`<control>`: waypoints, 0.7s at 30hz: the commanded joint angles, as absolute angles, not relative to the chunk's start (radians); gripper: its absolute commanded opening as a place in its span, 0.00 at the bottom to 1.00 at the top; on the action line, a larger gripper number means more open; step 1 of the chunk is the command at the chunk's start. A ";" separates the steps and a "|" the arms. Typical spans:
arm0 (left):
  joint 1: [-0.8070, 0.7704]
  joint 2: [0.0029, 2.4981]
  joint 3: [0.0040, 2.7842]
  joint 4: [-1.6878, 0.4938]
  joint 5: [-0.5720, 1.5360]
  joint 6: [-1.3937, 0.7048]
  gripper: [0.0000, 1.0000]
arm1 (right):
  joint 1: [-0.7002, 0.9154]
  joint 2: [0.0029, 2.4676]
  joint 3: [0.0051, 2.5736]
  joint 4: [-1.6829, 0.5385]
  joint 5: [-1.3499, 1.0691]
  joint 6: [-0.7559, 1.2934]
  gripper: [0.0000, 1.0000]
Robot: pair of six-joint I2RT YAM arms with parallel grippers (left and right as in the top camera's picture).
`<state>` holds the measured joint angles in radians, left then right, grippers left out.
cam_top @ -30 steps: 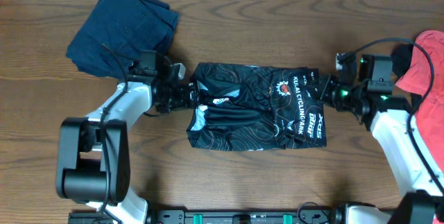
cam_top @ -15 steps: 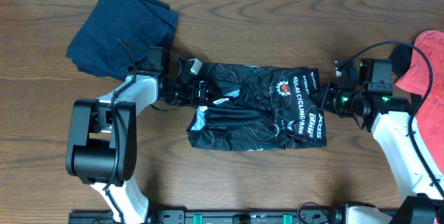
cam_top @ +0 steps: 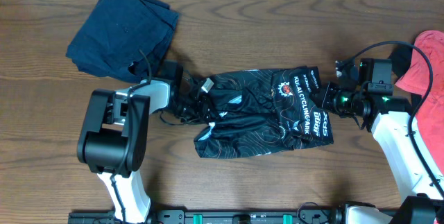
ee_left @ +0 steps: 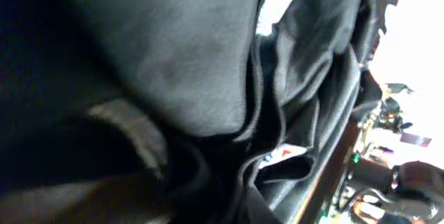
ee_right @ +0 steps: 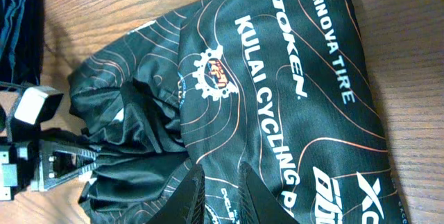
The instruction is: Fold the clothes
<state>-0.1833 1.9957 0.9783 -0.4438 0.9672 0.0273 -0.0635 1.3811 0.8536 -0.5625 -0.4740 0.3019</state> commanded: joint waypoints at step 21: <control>-0.291 1.724 1.480 -1.153 0.309 -0.033 0.06 | -0.073 1.371 0.856 -0.551 -0.474 0.283 0.18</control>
